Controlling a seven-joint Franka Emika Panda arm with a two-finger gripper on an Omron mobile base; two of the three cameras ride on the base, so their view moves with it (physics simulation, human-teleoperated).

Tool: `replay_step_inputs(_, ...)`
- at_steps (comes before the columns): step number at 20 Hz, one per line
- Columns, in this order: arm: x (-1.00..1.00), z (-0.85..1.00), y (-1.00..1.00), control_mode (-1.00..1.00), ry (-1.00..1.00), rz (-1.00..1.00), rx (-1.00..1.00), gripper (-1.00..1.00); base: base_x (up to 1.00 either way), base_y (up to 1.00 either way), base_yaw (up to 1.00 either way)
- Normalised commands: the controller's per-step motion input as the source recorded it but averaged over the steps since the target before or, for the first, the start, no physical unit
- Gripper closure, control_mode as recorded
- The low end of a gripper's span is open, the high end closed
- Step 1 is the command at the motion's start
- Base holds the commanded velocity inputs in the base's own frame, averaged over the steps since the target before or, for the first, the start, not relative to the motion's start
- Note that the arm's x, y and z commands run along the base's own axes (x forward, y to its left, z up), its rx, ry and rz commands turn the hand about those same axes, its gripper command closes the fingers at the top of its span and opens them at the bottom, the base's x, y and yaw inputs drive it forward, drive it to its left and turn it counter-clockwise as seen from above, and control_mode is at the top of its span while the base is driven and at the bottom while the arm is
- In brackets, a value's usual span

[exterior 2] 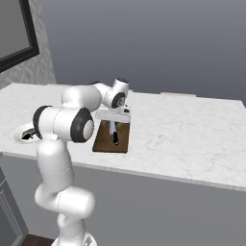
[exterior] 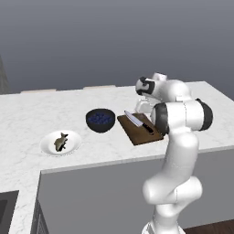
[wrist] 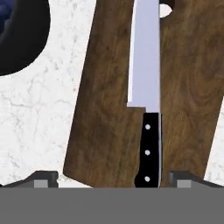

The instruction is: Pick up the knife from the drawer and place it on the cutting board. Then place the meat from the plate to the cutting board.

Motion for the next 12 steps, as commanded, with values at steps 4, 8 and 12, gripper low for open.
replay_step_inputs(4, -0.20, 0.89, 0.79, -1.00, -0.40, 0.10, -0.24, -1.00, 0.00, 0.00, 0.00)
replay_step_inputs(8, -0.30, 0.82, 0.98, -1.00, -0.27, 0.05, -0.09, -1.00, 0.00, 0.00, 0.00)
replay_step_inputs(12, -0.34, 0.54, 1.00, -1.00, -0.14, 0.02, -0.01, -1.00, 0.00, 0.00, 0.00)
